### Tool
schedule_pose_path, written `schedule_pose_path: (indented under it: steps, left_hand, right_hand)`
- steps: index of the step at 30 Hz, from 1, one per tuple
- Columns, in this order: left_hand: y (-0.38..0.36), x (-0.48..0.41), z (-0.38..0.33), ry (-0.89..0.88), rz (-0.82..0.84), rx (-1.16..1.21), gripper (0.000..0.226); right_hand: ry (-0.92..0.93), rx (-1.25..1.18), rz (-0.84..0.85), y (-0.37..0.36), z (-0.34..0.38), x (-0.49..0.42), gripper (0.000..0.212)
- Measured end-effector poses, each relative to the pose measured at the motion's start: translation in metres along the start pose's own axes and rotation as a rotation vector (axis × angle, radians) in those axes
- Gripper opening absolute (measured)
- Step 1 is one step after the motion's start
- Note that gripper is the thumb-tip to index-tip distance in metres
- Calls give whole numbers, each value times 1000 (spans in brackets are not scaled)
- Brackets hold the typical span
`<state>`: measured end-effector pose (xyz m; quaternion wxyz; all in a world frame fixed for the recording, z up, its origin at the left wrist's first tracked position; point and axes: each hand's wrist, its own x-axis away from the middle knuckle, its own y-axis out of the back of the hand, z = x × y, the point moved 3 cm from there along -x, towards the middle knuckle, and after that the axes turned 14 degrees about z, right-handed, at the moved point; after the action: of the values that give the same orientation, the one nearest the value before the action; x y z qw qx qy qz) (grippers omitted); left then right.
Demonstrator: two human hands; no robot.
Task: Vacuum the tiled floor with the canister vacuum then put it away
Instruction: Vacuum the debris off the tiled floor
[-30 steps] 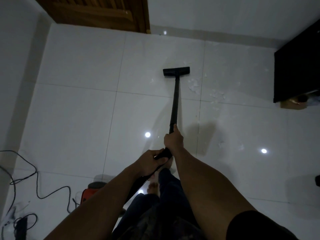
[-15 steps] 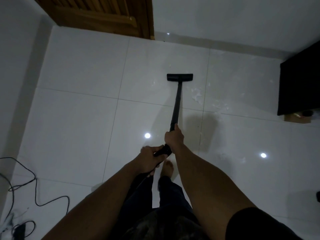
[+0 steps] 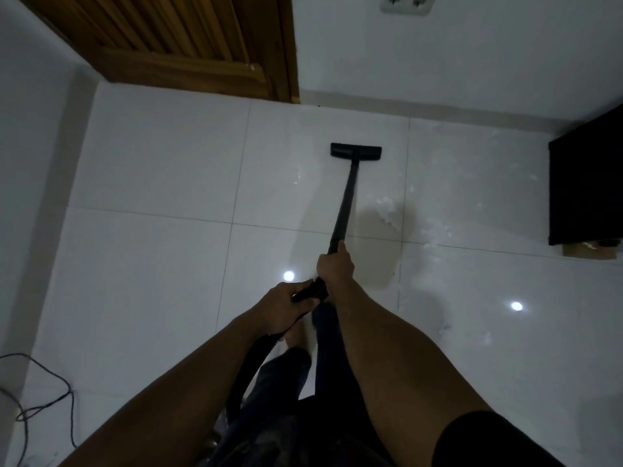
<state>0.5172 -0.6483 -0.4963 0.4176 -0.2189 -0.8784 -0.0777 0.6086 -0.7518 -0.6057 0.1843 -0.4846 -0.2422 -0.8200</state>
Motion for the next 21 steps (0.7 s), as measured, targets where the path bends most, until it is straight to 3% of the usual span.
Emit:
schedule_pose_path:
  steps: [7, 13, 21]
  left_hand:
    - [34, -53, -37, -15, -22, 75, 31]
    - [57, -93, -68, 0, -52, 62, 47]
    - [77, -82, -76, -18, -79, 91, 42]
  right_hand:
    - [5, 17, 28, 36, 55, -44, 71]
    - [16, 11, 39, 65, 94, -77, 69]
    - [62, 69, 161, 55, 110, -74, 70]
